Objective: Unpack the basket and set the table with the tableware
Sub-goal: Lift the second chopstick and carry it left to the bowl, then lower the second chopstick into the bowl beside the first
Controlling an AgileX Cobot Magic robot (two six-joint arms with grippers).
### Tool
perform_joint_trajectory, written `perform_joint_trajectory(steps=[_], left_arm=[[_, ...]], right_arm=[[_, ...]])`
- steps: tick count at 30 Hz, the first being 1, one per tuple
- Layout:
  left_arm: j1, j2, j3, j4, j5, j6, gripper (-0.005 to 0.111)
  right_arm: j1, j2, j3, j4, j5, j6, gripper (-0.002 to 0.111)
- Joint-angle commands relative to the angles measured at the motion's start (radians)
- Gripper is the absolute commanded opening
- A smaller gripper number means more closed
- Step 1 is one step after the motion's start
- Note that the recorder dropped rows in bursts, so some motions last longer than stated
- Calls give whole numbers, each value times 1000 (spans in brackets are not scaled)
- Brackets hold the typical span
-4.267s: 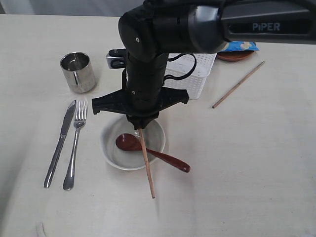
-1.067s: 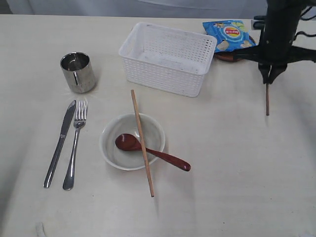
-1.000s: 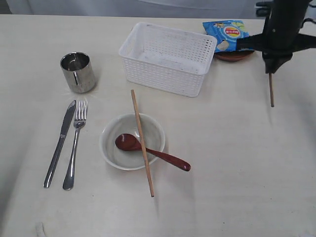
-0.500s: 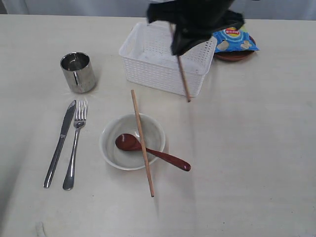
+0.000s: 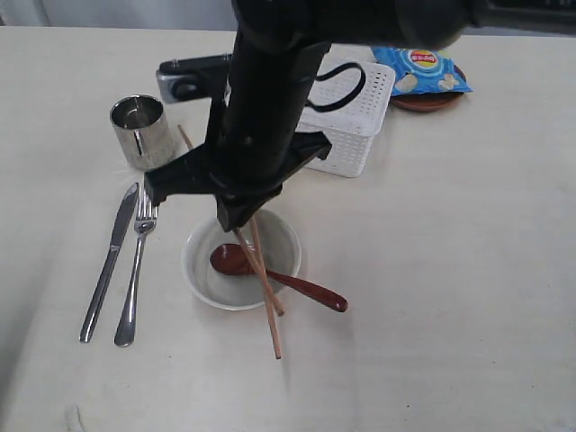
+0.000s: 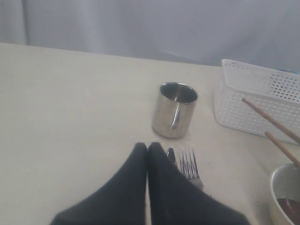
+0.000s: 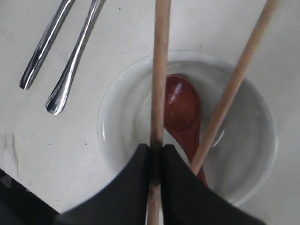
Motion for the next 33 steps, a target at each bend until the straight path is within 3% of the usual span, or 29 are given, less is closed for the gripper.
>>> perform_joint_trajectory(steps=[1, 12, 25, 33], left_arm=[[1, -4, 3, -1, -11, 1, 0], [1, -4, 3, -1, -11, 1, 0], [1, -4, 3, -1, -11, 1, 0], [1, -4, 3, -1, -11, 1, 0]], right_arm=[[15, -24, 73, 24, -93, 63, -1], [15, -56, 210, 127, -227, 124, -1], [26, -62, 211, 136, -210, 172, -1], [24, -93, 212, 50, -193, 216, -1]])
